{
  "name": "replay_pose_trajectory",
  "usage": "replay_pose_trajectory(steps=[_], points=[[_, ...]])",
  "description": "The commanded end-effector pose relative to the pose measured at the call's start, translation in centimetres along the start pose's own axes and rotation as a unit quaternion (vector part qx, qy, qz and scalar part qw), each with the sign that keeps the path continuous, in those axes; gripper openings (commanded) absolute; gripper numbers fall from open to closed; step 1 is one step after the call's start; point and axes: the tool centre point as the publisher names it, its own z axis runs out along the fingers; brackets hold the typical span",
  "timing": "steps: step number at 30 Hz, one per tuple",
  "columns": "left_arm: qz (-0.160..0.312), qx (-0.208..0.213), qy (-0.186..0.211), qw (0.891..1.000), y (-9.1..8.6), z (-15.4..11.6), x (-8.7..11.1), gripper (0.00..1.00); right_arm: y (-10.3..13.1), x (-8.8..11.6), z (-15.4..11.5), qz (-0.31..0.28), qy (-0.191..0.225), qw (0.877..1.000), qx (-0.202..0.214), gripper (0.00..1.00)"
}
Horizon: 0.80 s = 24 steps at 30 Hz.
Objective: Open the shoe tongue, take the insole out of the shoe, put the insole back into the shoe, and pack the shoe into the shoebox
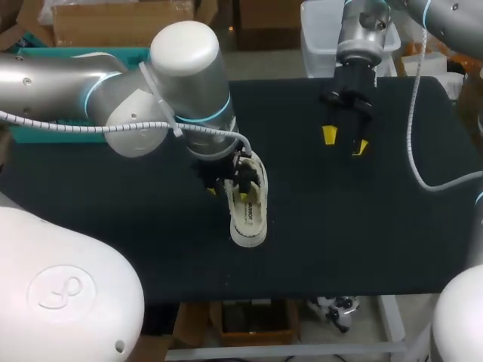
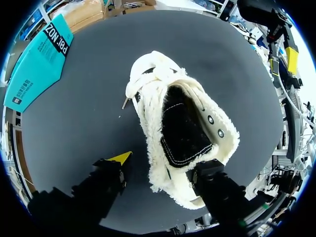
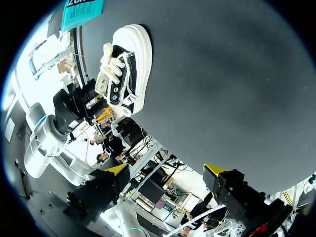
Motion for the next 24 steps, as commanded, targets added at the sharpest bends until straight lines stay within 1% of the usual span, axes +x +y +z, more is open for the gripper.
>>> replay_pose_trajectory(steps=[1, 3, 5, 7, 11, 14, 16, 17, 18, 19, 20, 21, 22, 24], points=[[-0.001, 0.0, 0.002, 1.0, -0.2, 0.4, 0.0, 0.65, -1.0, 0.1, 1.4, -0.004, 0.004, 0.993, -0.117, 1.0], [-0.002, 0.001, 0.003, 1.0, -0.3, 0.5, -0.1, 0.6, -1.0, 0.1, 1.4, -0.004, 0.004, 0.993, -0.117, 1.0], [-0.003, 0.001, 0.004, 1.0, -0.4, 0.6, 0.0, 0.5, -1.0, 0.1, 1.4, -0.004, 0.004, 0.993, -0.117, 1.0], [-0.004, 0.001, 0.004, 1.0, -0.4, 0.6, 0.0, 0.45, -1.0, 0.1, 1.4, -0.004, 0.004, 0.993, -0.117, 1.0], [-0.004, 0.0, 0.004, 1.0, -0.9, 0.7, 0.0, 0.44, -1.0, 0.1, 1.4, -0.004, 0.004, 0.993, -0.117, 1.0], [-0.006, -0.002, 0.003, 1.0, -1.1, 0.8, 0.1, 0.37, -1.0, 0.1, 1.4, -0.004, 0.004, 0.993, -0.117, 1.0], [-0.007, -0.004, 0.002, 1.0, -1.2, 0.9, 0.1, 0.36, -1.0, 0.1, 1.4, -0.004, 0.004, 0.993, -0.117, 1.0], [-0.008, -0.004, 0.002, 1.0, -1.3, 0.9, 0.1, 0.35, -1.0, 0.1, 1.4, -0.004, 0.004, 0.993, -0.117, 1.0], [-0.009, -0.004, 0.001, 1.0, -1.4, 0.9, 0.2, 0.3, -1.0, 0.1, 1.4, -0.004, 0.004, 0.993, -0.117, 1.0], [-0.014, -0.003, -0.003, 1.0, -1.5, 0.9, 0.2, 0.16, -1.0, 0.1, 1.4, -0.004, 0.004, 0.993, -0.117, 1.0], [-0.015, -0.003, -0.004, 1.0, -1.5, 1.0, 0.2, 0.06, -1.0, 0.2, 1.4, -0.005, -0.001, 0.992, -0.128, 1.0], [-0.015, -0.003, -0.004, 1.0, -1.5, 1.0, 0.2, 0.0, -1.1, 0.2, 1.4, -0.006, -0.007, 0.99, -0.139, 1.0], [-0.015, -0.002, -0.004, 1.0, -1.5, 1.0, 0.2, 0.0, -1.3, 0.4, 1.6, -0.023, -0.031, 0.988, -0.149, 1.0], [-0.016, -0.001, -0.004, 1.0, -1.6, 1.0, 0.2, 0.0, -1.3, 0.5, 1.8, -0.019, -0.039, 0.986, -0.162, 1.0]])
